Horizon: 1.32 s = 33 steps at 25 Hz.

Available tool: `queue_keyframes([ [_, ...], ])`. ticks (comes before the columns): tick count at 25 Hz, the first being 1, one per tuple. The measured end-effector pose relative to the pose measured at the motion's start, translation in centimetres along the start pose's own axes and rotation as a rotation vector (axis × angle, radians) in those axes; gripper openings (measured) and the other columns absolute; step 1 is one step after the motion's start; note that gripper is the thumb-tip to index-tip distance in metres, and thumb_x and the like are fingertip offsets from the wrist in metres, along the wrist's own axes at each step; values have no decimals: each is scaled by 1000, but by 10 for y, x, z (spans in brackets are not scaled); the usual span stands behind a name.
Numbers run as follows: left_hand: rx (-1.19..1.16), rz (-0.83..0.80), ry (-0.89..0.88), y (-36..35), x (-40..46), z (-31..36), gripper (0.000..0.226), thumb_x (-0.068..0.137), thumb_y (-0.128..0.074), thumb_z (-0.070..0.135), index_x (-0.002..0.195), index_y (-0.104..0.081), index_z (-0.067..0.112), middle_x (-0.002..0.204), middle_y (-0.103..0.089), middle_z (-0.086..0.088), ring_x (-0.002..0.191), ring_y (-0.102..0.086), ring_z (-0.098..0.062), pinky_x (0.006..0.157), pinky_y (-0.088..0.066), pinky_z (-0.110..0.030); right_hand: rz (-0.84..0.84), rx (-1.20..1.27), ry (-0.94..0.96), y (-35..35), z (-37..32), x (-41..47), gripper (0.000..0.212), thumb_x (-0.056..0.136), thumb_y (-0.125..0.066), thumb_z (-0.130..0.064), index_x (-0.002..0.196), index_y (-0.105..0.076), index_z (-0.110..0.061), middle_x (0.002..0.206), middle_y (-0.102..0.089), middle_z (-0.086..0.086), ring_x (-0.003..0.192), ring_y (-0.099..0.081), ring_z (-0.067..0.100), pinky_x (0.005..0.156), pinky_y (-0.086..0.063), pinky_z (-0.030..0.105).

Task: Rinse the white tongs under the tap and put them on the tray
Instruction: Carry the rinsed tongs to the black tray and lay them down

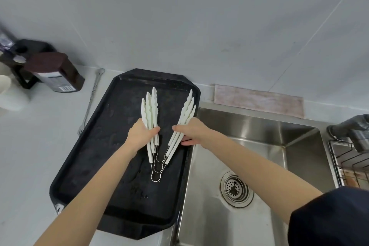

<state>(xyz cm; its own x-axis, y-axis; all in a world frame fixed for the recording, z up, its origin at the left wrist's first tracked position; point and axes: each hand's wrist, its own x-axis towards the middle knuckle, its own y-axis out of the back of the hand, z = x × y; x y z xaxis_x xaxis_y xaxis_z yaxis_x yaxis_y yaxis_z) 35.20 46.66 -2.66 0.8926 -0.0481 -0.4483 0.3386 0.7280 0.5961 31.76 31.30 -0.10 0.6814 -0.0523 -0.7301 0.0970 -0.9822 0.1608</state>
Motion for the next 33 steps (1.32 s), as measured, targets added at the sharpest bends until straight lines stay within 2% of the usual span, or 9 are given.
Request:
queue_keyframes([
  [5,5,-6,2,0,0,-7,51,86,-59,24,131,-41,8,127,-55,-8,118,-52,-28,94,-40,-34,-27,87,-55,6,-14,-16,42,96,-41,-23,132,-43,-2,121,-61,20,93,-60,25,84,-50,29],
  [8,25,16,-99,1,-1,-11,52,80,-63,31,127,-47,13,130,-52,-12,119,-51,-30,103,-41,-44,7,50,-33,13,-18,-28,45,97,-37,-25,137,-35,-3,128,-55,21,114,-59,30,91,-49,31],
  [12,267,131,-288,-1,-12,-16,69,90,-53,30,147,-21,7,156,-16,-16,143,-17,-34,115,-19,-45,132,-365,174,12,-11,-38,30,96,-35,-29,111,-47,-5,101,-52,9,95,-57,23,77,-48,32],
  [14,403,192,-382,-3,-22,-24,77,89,-41,48,148,-15,5,158,-9,-17,145,-12,-36,116,-14,-46,218,-657,317,7,7,-33,45,95,-38,-32,130,-38,-4,126,-48,17,119,-47,33,96,-42,41],
  [16,518,181,-438,-9,-30,-38,94,80,-14,70,148,-13,5,158,-6,-17,147,-4,-33,118,-6,-45,266,-941,434,-3,31,-26,68,93,-40,-40,149,-14,-11,158,-13,16,146,-10,34,116,-15,50],
  [18,589,156,-446,-18,-33,-53,104,72,10,77,148,-3,6,158,1,-14,145,9,-24,116,5,-42,277,-1123,561,-14,49,-18,75,90,-40,-49,151,-12,-17,161,0,12,148,3,33,117,-4,55],
  [22,570,163,-422,-28,-27,-65,97,68,19,76,141,14,11,154,15,0,140,20,-15,114,13,-38,325,-1220,569,-29,68,0,68,84,-31,-60,133,-54,-18,145,-48,12,134,-43,35,100,-38,59],
  [26,533,190,-394,-28,-13,-60,84,79,-1,64,146,8,14,158,9,0,143,16,-16,115,12,-39,371,-1227,589,-24,63,18,75,90,-6,-59,132,-54,-18,144,-50,10,133,-44,34,102,-35,56],
  [33,506,202,-402,-27,16,-44,87,77,-4,62,148,4,13,159,7,-3,147,8,-22,117,9,-40,371,-1254,599,-8,46,35,75,90,-6,-60,133,-53,-21,144,-49,10,134,-43,35,104,-30,54],
])
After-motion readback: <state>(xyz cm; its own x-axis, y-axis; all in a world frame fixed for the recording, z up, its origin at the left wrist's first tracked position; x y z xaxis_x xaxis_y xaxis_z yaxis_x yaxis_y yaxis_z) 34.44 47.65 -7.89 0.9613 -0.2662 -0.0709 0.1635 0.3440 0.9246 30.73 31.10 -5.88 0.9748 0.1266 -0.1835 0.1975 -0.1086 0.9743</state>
